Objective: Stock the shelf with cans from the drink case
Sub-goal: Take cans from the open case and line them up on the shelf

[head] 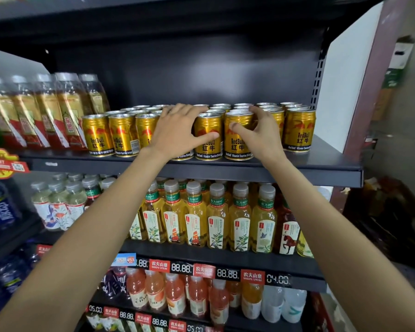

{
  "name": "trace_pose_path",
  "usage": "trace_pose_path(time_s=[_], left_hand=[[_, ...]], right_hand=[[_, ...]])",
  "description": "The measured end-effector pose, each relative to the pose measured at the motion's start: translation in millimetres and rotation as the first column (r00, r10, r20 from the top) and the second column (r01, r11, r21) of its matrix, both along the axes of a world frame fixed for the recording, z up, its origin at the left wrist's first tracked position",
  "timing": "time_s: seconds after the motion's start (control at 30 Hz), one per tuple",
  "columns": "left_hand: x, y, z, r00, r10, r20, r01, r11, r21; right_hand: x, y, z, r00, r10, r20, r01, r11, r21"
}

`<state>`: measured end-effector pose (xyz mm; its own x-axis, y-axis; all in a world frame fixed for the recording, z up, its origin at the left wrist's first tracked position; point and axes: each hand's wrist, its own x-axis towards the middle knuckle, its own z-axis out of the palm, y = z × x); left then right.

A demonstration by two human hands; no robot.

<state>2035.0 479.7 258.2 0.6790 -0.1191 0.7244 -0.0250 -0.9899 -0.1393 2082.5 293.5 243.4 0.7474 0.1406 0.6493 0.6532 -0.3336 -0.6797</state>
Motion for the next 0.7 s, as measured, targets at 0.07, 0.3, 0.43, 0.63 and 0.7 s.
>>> trace_pose_path(time_s=[0.07,0.3,0.43,0.63,0.7], left_hand=[[2,1,-3,0.999,-0.013,0.037,0.013,1.0,0.01],[-5,-5,-16,0.965,-0.113,0.237,0.126,0.991,-0.04],[-26,-21,-28,0.858,-0.203,0.472,0.321,0.929,-0.184],[-88,-44,-56,0.773,-0.306,0.557,0.616,0.574,-0.54],[-113,-49,-75,0.765,-0.317,0.561,0.641,0.452,-0.62]], right_hand=[[-1,0,-3,0.999,-0.028,0.02,0.029,0.999,-0.022],[-10,-1,-13,0.988,-0.069,0.138,0.071,0.997,-0.009],[-31,-1,-21,0.907,-0.156,0.392,0.133,0.987,0.087],[-87,2,-50,0.753,-0.278,0.596,0.141,0.953,0.267],[-110,0,-70,0.751,-0.248,0.612,0.077,0.953,0.292]])
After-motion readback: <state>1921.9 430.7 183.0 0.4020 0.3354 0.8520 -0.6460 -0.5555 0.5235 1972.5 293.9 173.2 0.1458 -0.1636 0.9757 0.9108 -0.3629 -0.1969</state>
